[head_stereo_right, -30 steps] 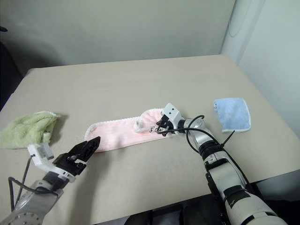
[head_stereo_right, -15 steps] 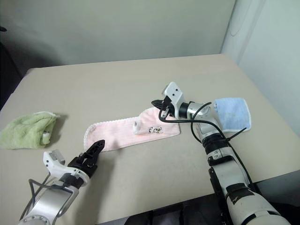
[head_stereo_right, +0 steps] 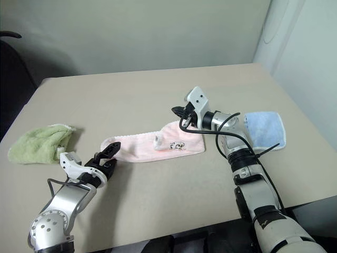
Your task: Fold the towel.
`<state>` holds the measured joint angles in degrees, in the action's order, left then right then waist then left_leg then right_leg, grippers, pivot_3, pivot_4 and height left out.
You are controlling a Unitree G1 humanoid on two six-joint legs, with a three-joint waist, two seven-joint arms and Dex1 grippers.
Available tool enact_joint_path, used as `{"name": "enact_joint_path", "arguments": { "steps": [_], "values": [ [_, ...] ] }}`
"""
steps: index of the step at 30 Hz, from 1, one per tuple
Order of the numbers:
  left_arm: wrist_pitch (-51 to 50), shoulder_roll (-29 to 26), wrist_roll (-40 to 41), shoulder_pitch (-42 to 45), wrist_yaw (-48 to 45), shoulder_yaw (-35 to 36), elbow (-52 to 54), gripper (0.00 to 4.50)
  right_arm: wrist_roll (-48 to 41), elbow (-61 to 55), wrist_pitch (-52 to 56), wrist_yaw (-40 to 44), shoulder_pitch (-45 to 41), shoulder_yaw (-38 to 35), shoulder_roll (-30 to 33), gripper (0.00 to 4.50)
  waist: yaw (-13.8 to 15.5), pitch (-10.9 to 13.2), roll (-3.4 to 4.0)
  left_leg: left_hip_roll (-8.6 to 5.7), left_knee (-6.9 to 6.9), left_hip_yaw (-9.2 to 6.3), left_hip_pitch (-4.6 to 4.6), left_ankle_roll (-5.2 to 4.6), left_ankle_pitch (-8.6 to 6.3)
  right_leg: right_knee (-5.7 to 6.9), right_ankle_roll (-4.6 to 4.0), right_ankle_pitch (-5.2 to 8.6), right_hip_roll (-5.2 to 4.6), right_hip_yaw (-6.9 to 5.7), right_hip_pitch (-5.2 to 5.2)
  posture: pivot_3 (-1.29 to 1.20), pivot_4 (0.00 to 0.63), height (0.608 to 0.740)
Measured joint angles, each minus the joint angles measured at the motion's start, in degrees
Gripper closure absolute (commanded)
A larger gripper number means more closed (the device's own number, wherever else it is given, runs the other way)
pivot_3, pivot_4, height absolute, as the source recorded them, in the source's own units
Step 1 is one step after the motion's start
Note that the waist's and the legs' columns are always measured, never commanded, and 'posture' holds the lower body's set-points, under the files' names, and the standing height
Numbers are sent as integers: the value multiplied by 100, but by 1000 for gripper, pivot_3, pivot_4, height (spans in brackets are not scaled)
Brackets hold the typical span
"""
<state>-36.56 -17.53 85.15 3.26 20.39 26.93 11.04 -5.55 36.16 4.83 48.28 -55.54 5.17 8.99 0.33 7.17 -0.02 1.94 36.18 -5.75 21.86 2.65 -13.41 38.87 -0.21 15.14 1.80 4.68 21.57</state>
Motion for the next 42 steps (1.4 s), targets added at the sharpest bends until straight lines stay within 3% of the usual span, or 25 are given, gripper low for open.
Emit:
{"name": "enact_joint_path", "arguments": {
  "steps": [11,18,24,28,30,36,42],
  "values": [
    [2,81,-385,-170,-134,42,4,4461,1,-158,67,-71,87,-13,21,4500,-9,2,-2,0,-7,2,11,30,-5,-5,12,27,0,3,12,0,150,740],
    [102,34,-637,-314,-465,60,399,4461,4,-158,67,-116,94,-13,23,4500,-26,13,-20,4,-11,0,29,52,-14,-5,12,42,6,3,32,0,150,740],
    [27,-856,-1213,330,-1475,-393,1143,4461,-12,-151,81,-237,94,-126,169,4500,1,18,-31,0,0,-5,55,52,-15,-5,17,38,6,0,48,0,150,740],
    [-393,-1600,-2108,1010,-2272,-1523,1150,4461,-45,-54,96,-429,91,-382,398,4500,18,18,-31,-2,3,-11,60,53,-15,-6,21,35,5,-1,49,0,150,740],
    [-548,-1680,-2543,1460,-2629,-2068,997,4461,-48,7,95,-547,96,-473,478,4500,9,18,-31,-2,2,-9,62,55,-17,-5,22,35,4,3,54,0,150,740],
    [-840,-1419,-3913,3176,-3760,-3632,-199,4461,-86,164,88,-1092,95,-862,643,4500,16,18,-31,0,4,-9,107,60,-14,-8,29,31,4,3,96,0,150,740],
    [-873,-902,-4956,3799,-4688,-4662,-1042,4461,-113,25,111,-1348,228,-954,762,4500,-24,18,-31,2,-6,-6,133,65,-12,-24,35,31,4,6,122,0,150,740]
  ]
}}
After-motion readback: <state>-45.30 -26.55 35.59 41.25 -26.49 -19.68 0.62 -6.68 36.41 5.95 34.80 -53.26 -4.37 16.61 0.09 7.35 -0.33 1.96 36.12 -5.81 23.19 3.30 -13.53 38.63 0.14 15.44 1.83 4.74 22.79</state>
